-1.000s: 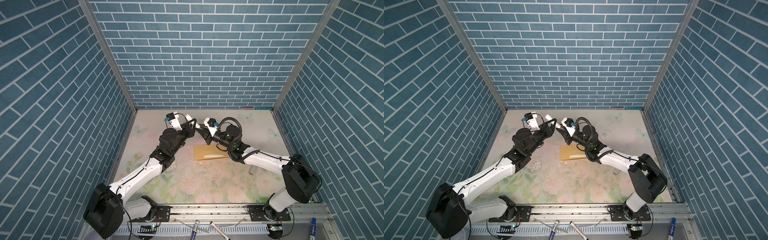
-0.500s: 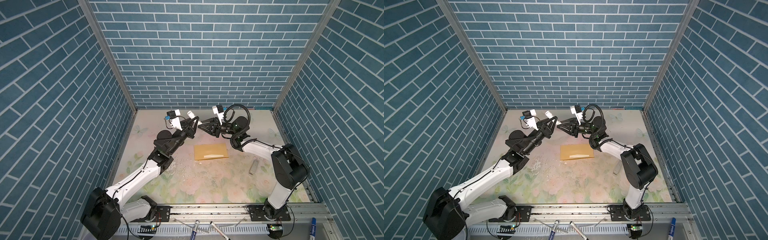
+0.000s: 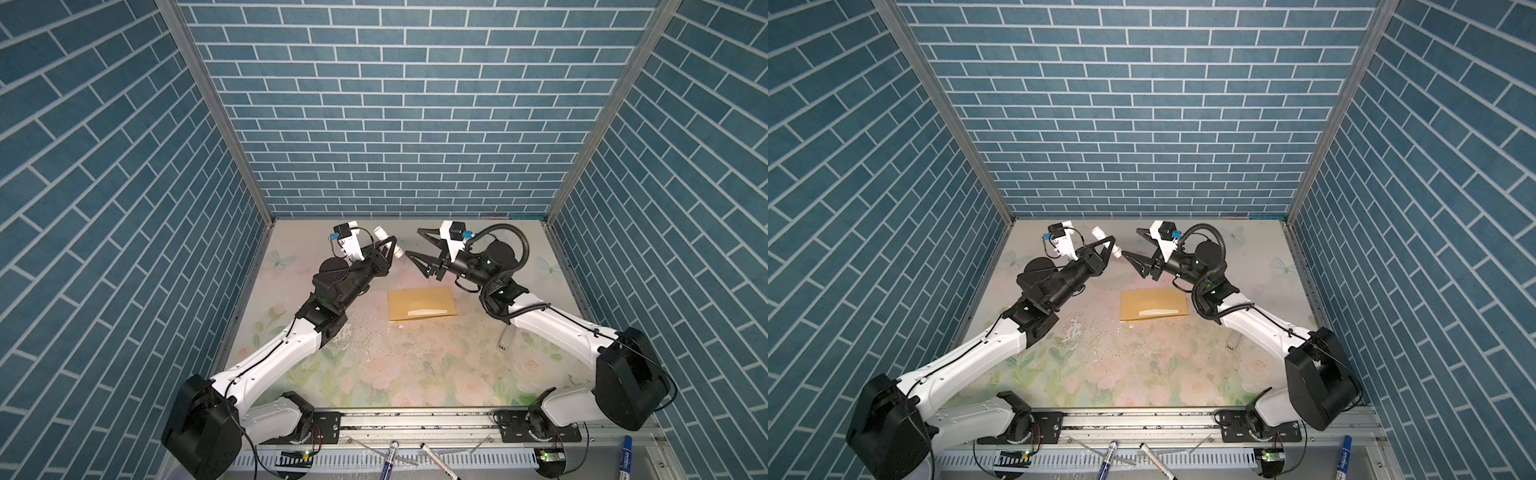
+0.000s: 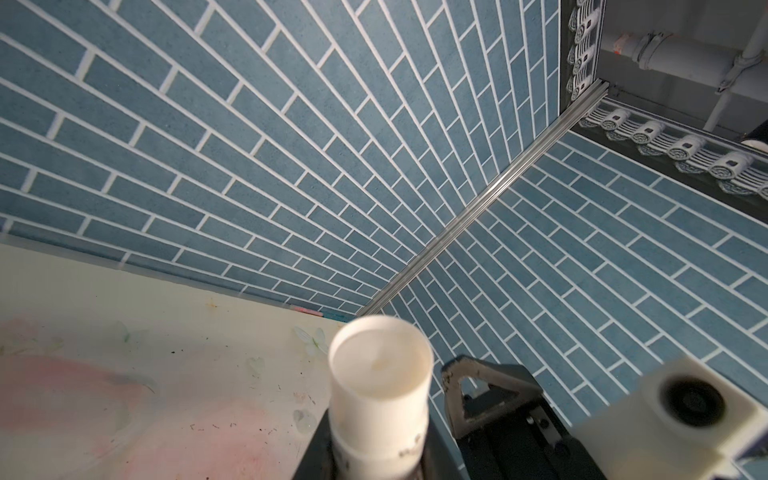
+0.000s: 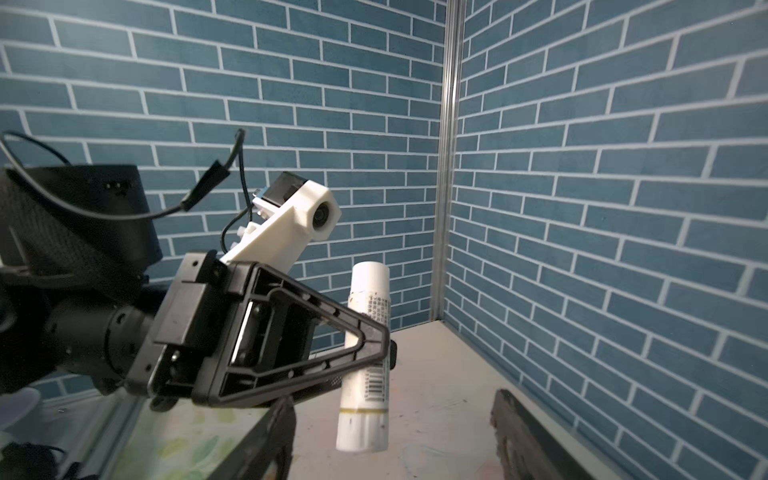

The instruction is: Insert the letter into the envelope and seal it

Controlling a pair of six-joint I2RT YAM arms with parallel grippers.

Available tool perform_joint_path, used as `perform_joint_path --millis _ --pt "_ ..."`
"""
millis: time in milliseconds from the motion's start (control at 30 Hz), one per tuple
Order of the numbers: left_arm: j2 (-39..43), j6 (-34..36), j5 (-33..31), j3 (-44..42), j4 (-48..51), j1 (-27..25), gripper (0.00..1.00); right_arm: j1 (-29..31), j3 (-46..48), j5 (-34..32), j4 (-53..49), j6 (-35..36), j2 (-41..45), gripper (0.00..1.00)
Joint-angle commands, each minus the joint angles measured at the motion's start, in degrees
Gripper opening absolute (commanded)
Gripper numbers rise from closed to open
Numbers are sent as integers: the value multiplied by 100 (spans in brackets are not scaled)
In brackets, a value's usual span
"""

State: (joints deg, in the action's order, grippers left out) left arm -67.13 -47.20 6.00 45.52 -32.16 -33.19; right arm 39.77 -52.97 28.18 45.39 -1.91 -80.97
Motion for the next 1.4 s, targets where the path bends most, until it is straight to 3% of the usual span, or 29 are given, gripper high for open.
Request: perform_joint_path --millis 0,167,367,867,1100,1367 --pt "34 -271 -68 186 -84 -25 0 296 311 -1297 -3 1781 31 75" --pt "24 -350 -73 212 -112 -21 0 686 417 -1979 713 2306 -176 70" --pt "-6 -373 -66 212 -114 -21 0 892 294 -2232 938 2536 -383 59" --pt "-21 -424 -49 212 -165 -21 0 1015 -2 -2218 845 2497 -603 34" --pt "-61 -475 -13 199 -220 -21 0 1011 -106 -2208 867 2406 -630 33" --pt "-102 -501 38 186 -240 -21 0 1016 -143 -2159 866 2178 -610 17"
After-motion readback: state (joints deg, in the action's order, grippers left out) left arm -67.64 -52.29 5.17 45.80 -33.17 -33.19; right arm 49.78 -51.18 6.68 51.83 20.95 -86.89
